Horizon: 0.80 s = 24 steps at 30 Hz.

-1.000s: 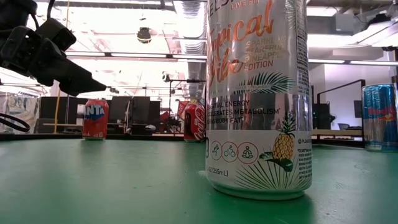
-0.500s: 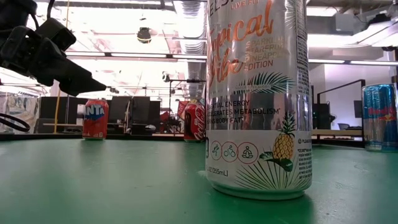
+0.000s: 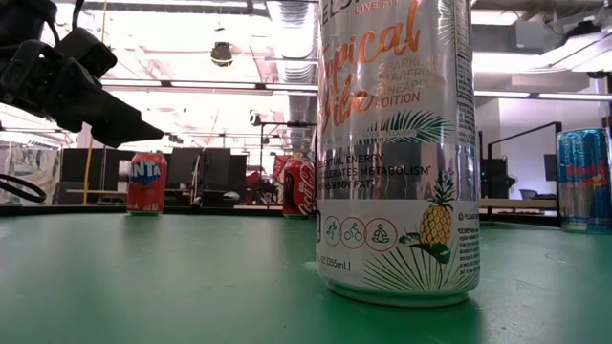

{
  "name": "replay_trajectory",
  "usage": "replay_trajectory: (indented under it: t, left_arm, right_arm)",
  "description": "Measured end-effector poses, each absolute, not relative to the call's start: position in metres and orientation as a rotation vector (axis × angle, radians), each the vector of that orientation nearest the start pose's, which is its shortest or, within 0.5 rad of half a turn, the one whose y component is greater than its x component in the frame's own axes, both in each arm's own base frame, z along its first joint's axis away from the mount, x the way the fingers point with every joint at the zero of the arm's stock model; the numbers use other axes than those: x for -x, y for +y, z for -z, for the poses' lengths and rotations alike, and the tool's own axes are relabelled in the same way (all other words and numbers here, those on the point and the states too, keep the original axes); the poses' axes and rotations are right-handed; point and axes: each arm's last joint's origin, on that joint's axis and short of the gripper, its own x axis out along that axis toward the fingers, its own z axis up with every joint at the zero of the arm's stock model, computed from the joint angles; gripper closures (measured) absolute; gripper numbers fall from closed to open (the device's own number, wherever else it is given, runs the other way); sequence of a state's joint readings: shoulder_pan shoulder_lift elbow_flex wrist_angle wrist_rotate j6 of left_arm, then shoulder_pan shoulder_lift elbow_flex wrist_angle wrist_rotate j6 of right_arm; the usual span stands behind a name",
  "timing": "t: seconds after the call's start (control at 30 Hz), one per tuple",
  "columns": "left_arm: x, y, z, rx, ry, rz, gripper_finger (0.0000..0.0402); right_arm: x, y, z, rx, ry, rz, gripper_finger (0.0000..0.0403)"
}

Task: Place canned beverage on shelf
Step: Put the left yellow soda can on the shelf aligned with the other yellow soda can

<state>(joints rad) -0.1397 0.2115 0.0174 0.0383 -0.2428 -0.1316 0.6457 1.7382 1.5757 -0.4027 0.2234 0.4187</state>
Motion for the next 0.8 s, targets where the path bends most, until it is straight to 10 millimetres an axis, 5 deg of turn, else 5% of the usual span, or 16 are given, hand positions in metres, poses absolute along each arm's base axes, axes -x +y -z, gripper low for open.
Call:
replay_trajectory:
  t: [0.27,0.8]
  left_arm:
    - [-0.1085,-0.0082,-0.1556,0.101,0.146,-0.113,0.0072]
    - [-0.1084,-0.0082,-0.1557,0.102,0.146,-0.113,0.0072]
  right_arm:
    - [-0.3251,0.2311,-0.3337,-0.164,0.574,-0.343,0.0375]
    - [-0.3271,0.2284,-0.3343,-0.185,0.560,-0.296,0.0322]
